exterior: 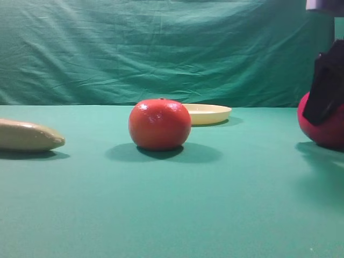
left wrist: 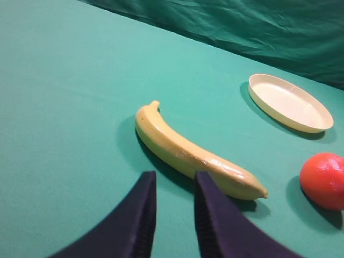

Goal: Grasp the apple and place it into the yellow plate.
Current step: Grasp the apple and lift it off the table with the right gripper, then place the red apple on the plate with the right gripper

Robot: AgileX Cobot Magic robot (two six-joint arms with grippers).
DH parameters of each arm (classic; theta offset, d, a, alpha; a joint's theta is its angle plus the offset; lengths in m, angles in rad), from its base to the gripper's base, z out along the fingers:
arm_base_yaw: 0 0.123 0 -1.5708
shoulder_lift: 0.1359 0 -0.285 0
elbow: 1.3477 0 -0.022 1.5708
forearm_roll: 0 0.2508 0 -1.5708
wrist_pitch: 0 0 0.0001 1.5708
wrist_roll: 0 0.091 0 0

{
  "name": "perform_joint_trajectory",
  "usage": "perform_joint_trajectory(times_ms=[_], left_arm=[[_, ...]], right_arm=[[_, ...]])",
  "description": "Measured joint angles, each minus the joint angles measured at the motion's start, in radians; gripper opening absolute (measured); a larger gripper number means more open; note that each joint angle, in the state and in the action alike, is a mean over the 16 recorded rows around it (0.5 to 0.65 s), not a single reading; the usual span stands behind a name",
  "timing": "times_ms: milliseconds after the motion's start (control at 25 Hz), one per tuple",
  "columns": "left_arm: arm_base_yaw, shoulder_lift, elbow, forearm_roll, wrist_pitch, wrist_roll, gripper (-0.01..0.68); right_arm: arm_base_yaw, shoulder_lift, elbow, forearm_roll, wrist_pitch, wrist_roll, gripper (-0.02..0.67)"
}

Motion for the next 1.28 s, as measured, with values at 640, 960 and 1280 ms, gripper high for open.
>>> perform_joint_trajectory(times_ms=[640,960,1280], left_arm=[[0.0,0.0,0.0,0.0,0.0,0.0,0.157],[0.0,0.0,0.0,0.0,0.0,0.0,0.157],[0.0,0.0,0.0,0.0,0.0,0.0,0.157]], right_arm=[[0.067,0.145,-0.483,0.062,0.059,-0.002,0.526],[0.161,0.39,-0.786,0.085,0.056,-0.002,0.526],[0.212,0.565,-0.941,0.085,0.059,-0.011,0.538]])
